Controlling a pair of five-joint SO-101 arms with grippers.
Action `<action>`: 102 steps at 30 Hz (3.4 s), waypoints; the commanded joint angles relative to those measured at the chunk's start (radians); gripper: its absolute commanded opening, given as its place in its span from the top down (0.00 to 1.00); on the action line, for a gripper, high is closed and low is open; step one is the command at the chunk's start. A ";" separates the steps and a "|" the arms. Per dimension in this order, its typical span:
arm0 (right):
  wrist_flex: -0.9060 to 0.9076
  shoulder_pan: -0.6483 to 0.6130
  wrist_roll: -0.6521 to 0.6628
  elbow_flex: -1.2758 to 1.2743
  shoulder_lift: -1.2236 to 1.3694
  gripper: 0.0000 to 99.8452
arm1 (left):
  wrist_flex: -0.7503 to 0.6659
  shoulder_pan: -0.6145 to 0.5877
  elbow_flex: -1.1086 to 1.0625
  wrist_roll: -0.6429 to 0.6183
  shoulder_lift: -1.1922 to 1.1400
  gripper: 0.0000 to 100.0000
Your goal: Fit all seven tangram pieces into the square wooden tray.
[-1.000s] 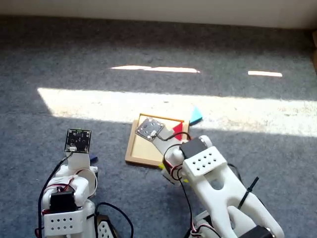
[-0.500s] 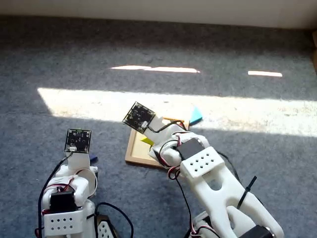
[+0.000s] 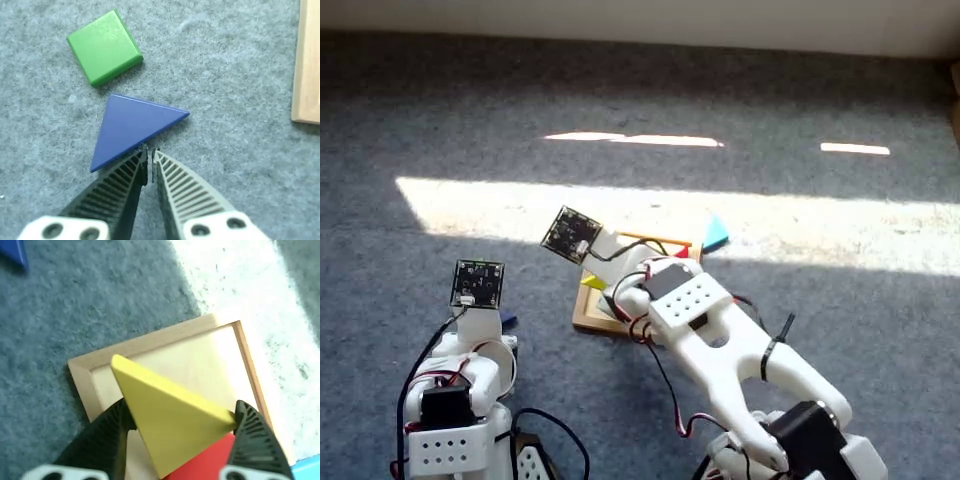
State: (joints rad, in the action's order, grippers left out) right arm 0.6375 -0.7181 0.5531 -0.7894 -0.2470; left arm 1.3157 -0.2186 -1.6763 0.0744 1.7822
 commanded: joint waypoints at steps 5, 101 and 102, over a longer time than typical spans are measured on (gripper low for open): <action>-0.021 0.016 0.008 0.058 -0.004 0.81 | 0.008 -0.013 -0.019 0.006 0.041 0.96; 0.527 0.363 -0.052 0.156 -0.200 0.85 | 0.008 -0.013 -0.019 0.006 0.041 0.96; 0.527 0.371 -0.031 0.156 -0.179 0.82 | 0.008 -0.013 -0.019 0.006 0.041 0.96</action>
State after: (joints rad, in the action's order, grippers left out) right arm 1.1592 -0.3882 0.4718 -0.6391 -0.4158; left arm 1.3157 -0.2186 -1.6763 0.0744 1.7822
